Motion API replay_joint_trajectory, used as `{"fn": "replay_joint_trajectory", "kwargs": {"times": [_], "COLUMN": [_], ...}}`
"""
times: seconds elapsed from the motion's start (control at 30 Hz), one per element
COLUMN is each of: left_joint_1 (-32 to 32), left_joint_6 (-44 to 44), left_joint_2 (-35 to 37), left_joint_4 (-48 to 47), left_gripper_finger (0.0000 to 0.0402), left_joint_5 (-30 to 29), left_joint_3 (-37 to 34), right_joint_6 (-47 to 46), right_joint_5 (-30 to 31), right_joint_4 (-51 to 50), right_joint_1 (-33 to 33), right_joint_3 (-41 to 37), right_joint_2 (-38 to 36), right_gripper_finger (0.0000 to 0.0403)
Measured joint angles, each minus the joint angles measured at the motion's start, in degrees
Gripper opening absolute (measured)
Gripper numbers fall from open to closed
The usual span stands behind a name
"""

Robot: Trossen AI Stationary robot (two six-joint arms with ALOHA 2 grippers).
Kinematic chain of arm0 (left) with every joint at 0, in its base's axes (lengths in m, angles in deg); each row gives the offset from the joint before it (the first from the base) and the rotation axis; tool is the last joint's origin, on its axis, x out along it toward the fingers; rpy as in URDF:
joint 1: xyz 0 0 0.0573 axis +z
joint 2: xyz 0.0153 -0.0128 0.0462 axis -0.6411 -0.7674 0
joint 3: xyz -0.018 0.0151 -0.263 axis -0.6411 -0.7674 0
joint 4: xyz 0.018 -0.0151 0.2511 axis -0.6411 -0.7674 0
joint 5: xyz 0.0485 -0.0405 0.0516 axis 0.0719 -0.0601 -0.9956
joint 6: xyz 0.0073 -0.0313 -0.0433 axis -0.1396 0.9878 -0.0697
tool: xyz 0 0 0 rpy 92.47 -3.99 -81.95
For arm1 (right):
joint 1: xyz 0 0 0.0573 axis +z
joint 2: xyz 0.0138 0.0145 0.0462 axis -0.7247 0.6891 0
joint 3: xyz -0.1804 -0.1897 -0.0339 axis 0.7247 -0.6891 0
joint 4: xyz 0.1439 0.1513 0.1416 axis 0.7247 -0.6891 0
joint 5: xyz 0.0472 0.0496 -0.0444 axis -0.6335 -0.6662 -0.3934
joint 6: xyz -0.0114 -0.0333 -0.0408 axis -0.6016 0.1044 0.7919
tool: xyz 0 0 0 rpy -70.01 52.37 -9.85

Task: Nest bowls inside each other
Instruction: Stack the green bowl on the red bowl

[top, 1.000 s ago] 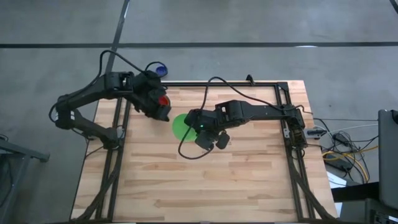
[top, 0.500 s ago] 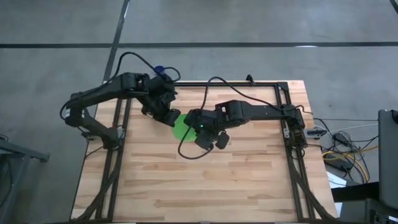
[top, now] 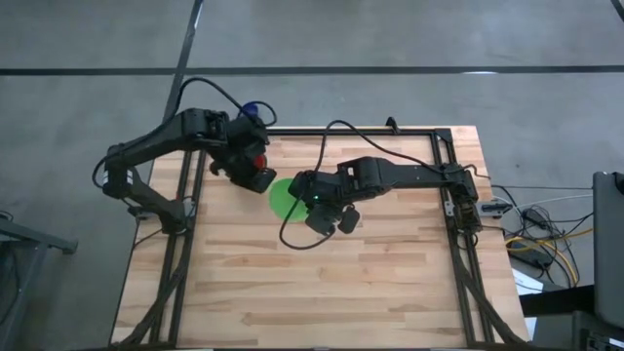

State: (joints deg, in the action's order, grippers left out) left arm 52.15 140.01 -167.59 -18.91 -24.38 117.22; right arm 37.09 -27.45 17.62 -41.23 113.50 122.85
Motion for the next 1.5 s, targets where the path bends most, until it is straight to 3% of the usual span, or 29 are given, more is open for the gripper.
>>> {"fn": "replay_joint_trajectory", "kwargs": {"times": [0.57,0.73,1.23,1.5], "left_joint_1": [0.00,0.00,0.00,-0.33], "left_joint_6": [-0.04,-0.74,-1.22,-2.60], "left_joint_2": [0.00,0.00,-0.93,-5.52], "left_joint_4": [0.03,2.27,2.57,2.84], "left_gripper_finger": [0.0018,0.0018,0.0018,0.0018], "left_joint_5": [-2.08,-2.00,-1.80,3.67], "left_joint_3": [-0.34,-0.34,-0.35,-0.39], "right_joint_6": [4.95,4.58,6.00,5.96], "right_joint_5": [-0.74,-7.46,-5.95,-5.87], "right_joint_4": [-1.84,-3.88,-5.16,-5.05], "right_joint_1": [0.55,0.52,0.36,0.39], "right_joint_3": [0.09,-0.08,-0.13,-0.17], "right_joint_2": [0.00,0.00,0.00,0.00], "right_gripper_finger": [0.0008,0.0008,0.0008,0.0008]}}
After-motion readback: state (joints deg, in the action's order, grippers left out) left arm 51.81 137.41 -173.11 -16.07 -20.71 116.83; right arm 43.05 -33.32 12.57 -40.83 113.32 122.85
